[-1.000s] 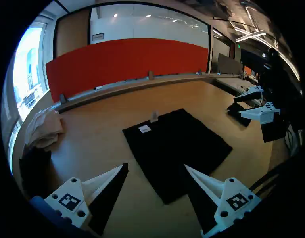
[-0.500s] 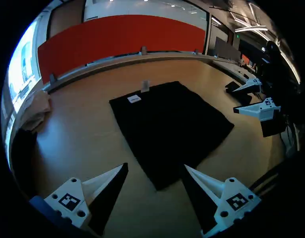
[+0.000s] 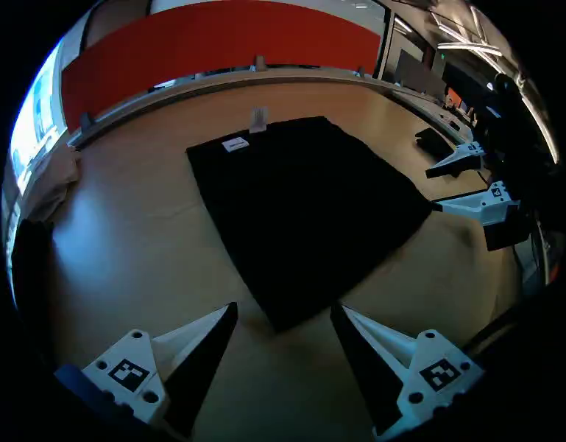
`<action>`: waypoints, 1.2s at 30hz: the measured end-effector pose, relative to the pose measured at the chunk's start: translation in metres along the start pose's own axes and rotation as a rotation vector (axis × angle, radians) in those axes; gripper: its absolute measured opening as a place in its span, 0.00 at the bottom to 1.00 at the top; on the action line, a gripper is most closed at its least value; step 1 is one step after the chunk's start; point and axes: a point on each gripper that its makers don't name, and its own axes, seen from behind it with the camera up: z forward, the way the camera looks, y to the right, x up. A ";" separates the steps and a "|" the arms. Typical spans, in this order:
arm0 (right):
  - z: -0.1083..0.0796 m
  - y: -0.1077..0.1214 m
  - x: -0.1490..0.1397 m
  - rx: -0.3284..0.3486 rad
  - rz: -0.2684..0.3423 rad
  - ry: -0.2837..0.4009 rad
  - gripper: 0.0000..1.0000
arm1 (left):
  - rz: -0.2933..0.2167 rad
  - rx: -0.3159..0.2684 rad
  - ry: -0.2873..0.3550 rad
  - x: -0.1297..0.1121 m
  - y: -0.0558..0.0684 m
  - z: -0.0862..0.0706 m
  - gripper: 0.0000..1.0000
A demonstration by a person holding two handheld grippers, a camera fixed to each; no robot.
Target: Fold towel
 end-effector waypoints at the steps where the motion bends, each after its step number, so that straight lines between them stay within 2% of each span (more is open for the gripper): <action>1: 0.000 0.000 -0.002 0.001 0.001 -0.003 0.95 | 0.000 0.001 -0.002 -0.001 0.000 0.001 0.93; 9: 0.002 -0.002 -0.014 0.020 0.004 -0.034 0.84 | 0.005 0.013 -0.017 -0.003 0.001 0.003 0.94; 15: 0.003 -0.001 -0.019 0.029 0.002 -0.045 0.73 | 0.036 0.052 -0.027 -0.005 0.001 0.005 0.90; 21: 0.003 -0.003 -0.021 0.041 -0.019 -0.055 0.62 | 0.051 0.066 -0.043 -0.006 0.000 0.005 0.73; 25: 0.003 -0.004 -0.023 0.045 -0.023 -0.060 0.58 | 0.046 0.068 -0.052 -0.006 -0.001 0.004 0.67; 27: 0.003 -0.005 -0.023 0.048 -0.019 -0.059 0.54 | 0.046 0.072 -0.056 -0.007 -0.001 0.004 0.55; 31: 0.003 -0.006 -0.024 0.055 -0.010 -0.058 0.48 | 0.041 0.069 -0.064 -0.008 0.000 0.005 0.52; 33: 0.003 -0.006 -0.024 0.057 -0.011 -0.058 0.42 | 0.039 0.068 -0.069 -0.009 0.000 0.005 0.48; 36: 0.002 -0.006 -0.025 0.058 -0.012 -0.060 0.31 | 0.034 0.080 -0.077 -0.009 -0.004 0.004 0.33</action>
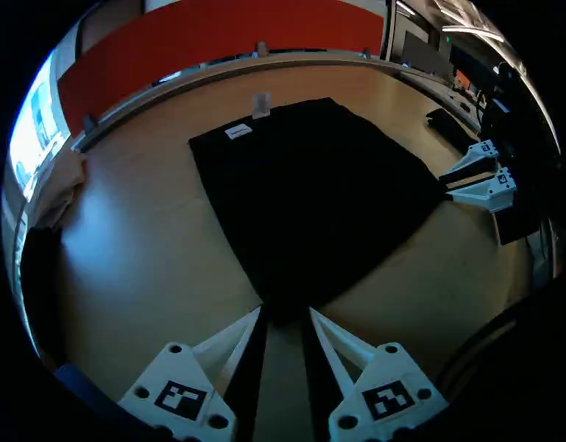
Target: Fold towel
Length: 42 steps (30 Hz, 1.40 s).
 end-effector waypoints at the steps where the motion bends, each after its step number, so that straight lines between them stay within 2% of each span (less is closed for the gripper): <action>1: 0.000 0.000 0.000 -0.001 0.003 -0.001 0.27 | -0.003 -0.002 -0.002 0.000 0.000 0.000 0.28; 4: 0.000 0.001 0.000 -0.004 0.016 -0.005 0.19 | -0.010 -0.007 -0.007 0.000 0.000 -0.001 0.26; 9: -0.001 0.001 0.001 -0.011 0.035 -0.007 0.16 | -0.007 -0.020 -0.018 -0.001 0.003 -0.004 0.23; 11: -0.002 0.001 0.002 -0.014 0.035 -0.001 0.15 | -0.016 -0.024 -0.017 0.001 0.004 -0.004 0.08; 13: -0.003 0.001 0.004 -0.017 0.035 0.003 0.15 | -0.028 -0.025 -0.014 0.003 0.006 -0.004 0.07; 15: -0.004 0.001 0.006 -0.020 0.035 0.007 0.15 | -0.040 -0.026 -0.010 0.006 0.007 -0.003 0.07; 21: -0.008 0.002 0.013 -0.024 0.038 0.024 0.15 | -0.013 -0.025 -0.003 0.007 0.010 -0.003 0.07; 27: -0.017 0.002 0.023 -0.029 0.043 0.046 0.15 | -0.040 -0.036 0.010 0.013 0.012 -0.012 0.07; 42: -0.060 -0.002 0.046 -0.043 0.016 0.072 0.15 | -0.085 -0.043 0.067 0.039 0.014 -0.054 0.07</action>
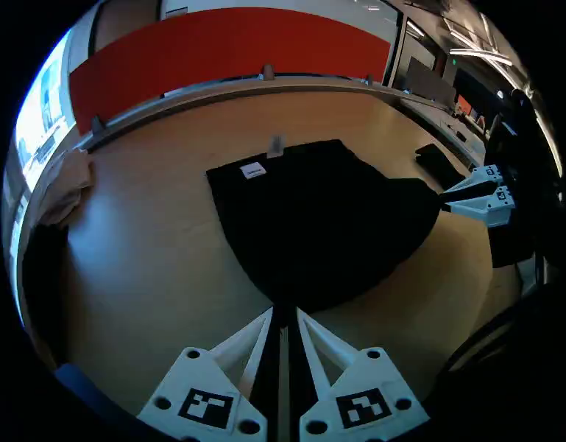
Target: Fold towel
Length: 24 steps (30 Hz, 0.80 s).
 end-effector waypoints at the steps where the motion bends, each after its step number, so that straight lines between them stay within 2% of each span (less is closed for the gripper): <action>1: -0.003 0.000 0.002 0.000 -0.002 0.003 0.15 | -0.005 -0.001 0.003 0.002 0.001 -0.003 0.07; 15: -0.046 -0.001 0.038 0.003 -0.009 0.053 0.15 | -0.087 -0.011 0.053 0.026 0.011 -0.049 0.07; 24: -0.065 -0.004 0.042 0.010 -0.012 0.046 0.14 | -0.139 -0.033 0.077 0.035 0.018 -0.074 0.07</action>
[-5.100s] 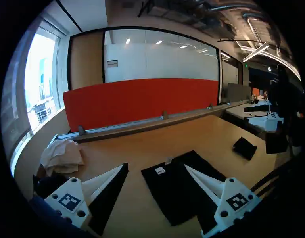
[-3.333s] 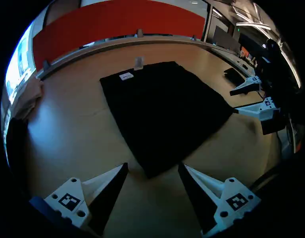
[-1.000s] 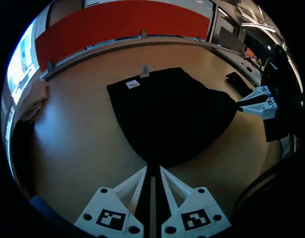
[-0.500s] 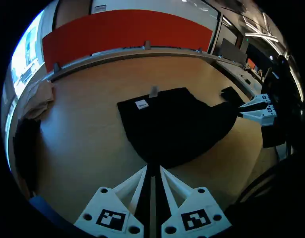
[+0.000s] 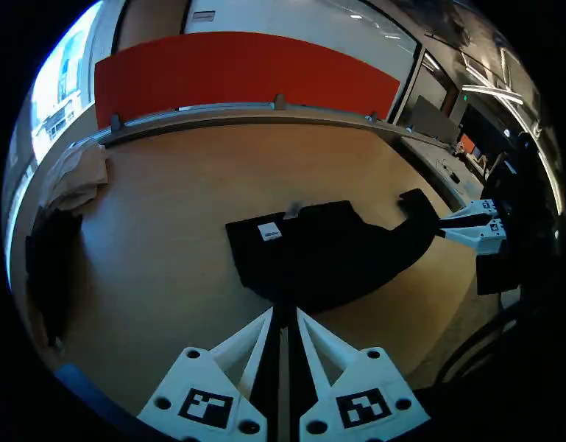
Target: Fold towel
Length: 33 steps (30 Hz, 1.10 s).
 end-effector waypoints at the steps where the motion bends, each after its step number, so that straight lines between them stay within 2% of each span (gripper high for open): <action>1: 0.000 0.000 -0.001 0.001 0.001 -0.002 0.14 | -0.002 0.000 -0.002 -0.001 0.000 0.000 0.07; 9: 0.002 0.001 -0.004 0.002 -0.003 -0.014 0.14 | -0.012 0.007 -0.008 -0.005 -0.001 0.004 0.07; 15: 0.011 0.008 -0.002 -0.005 -0.018 -0.022 0.14 | -0.020 0.011 0.004 0.003 -0.005 0.013 0.07; 24: 0.040 0.025 0.003 -0.015 -0.008 -0.041 0.14 | -0.028 0.031 0.010 0.018 -0.021 0.043 0.07; 33: 0.075 0.042 -0.001 -0.026 0.018 -0.075 0.14 | -0.034 0.040 -0.016 0.020 -0.036 0.078 0.07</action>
